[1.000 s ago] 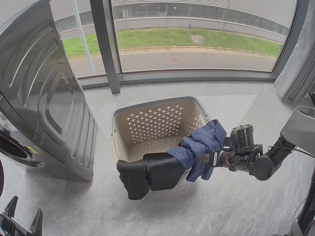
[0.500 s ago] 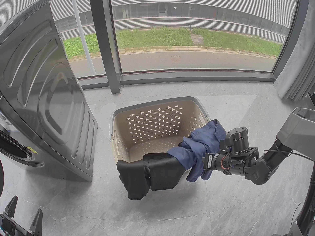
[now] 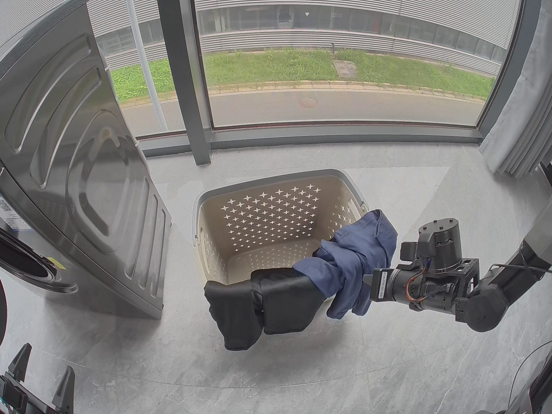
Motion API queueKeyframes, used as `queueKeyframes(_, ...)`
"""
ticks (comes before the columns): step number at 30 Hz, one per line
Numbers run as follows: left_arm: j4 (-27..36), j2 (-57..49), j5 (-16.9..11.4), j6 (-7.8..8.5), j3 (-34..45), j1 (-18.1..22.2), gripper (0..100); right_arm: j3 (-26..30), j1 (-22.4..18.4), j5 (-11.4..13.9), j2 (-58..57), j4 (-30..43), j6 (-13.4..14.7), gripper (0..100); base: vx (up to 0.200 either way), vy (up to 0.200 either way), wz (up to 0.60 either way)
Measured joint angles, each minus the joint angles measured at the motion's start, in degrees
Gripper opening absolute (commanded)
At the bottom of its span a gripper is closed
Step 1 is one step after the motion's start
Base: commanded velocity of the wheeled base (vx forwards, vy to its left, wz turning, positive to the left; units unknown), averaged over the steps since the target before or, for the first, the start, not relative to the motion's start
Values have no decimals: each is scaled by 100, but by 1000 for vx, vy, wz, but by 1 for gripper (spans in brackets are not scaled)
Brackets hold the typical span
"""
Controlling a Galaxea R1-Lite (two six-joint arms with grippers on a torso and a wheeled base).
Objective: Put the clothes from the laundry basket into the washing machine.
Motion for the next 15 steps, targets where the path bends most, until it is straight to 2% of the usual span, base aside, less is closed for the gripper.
queueKeyframes(7, 0, 0, 0, 0, 0, -2, 100, -83, -17, -299, 361, -96, -17, 100, 0, 0, 0)
queueKeyframes(15, 0, 0, 0, 0, 0, 0, 100, -953, -135, -414, 1090, -93, 13, 100, 0, 0, 0)
